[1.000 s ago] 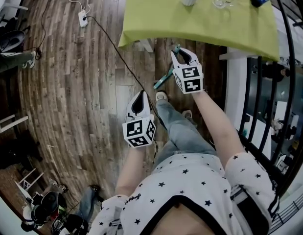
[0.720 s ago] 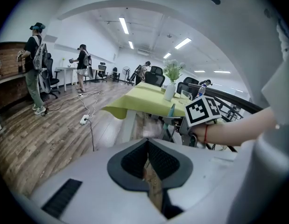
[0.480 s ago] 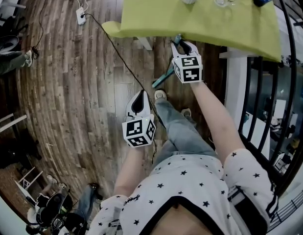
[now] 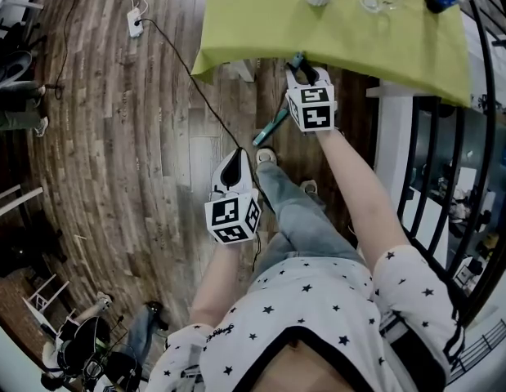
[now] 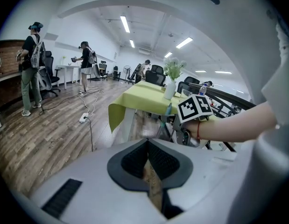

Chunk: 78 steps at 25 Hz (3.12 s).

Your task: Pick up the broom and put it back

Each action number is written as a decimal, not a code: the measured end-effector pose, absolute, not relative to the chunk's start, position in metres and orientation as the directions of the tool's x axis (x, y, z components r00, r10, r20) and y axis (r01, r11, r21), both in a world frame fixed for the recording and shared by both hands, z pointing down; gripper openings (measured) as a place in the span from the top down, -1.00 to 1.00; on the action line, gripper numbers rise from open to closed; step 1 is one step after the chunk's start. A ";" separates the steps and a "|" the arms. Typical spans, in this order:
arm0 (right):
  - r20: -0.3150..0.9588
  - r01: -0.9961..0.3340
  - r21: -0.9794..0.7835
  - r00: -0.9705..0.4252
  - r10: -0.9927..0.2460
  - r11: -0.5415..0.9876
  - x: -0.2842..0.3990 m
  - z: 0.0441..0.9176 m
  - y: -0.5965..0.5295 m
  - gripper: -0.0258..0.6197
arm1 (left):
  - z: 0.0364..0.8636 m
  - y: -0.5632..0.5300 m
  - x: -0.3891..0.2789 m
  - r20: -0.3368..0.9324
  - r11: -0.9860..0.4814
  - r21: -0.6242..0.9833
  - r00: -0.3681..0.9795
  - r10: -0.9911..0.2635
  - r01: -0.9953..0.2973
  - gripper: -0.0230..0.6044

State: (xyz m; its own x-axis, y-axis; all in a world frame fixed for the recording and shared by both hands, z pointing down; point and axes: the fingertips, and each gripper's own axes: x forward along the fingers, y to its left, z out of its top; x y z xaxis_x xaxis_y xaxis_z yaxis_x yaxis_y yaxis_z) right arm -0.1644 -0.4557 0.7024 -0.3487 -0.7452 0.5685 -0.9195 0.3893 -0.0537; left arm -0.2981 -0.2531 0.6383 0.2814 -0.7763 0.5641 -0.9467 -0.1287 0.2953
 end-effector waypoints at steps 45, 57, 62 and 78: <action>0.498 -0.871 -0.123 -0.468 -0.730 0.475 -0.130 0.566 -0.310 0.75 | 0.522 -0.178 -0.260 0.456 -0.110 0.280 0.233 -0.859 -0.954 0.89; 0.430 -0.811 -0.150 -0.569 -0.701 0.566 -0.123 0.511 -0.234 0.93 | 0.495 -0.131 -0.248 0.431 -0.058 0.276 0.177 -0.885 -0.959 0.89; 0.410 -0.782 -0.146 -0.605 -0.682 0.606 -0.121 0.491 -0.202 0.93 | 0.486 -0.109 -0.239 0.423 -0.052 0.277 0.171 -0.890 -0.959 0.89; 0.372 -0.720 -0.159 -0.677 -0.635 0.675 -0.090 0.444 -0.101 0.94 | 0.454 -0.038 -0.196 0.400 -0.074 0.285 0.188 -0.897 -0.956 0.89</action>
State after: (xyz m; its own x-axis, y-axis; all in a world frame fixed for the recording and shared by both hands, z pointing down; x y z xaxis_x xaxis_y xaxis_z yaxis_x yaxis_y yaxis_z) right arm -0.0898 -0.1006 0.4442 -0.6769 -0.6349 0.3724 -0.7205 0.6751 -0.1588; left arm -0.1962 -0.0381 0.4540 0.1885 -0.8969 0.4000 -0.9557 -0.0738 0.2849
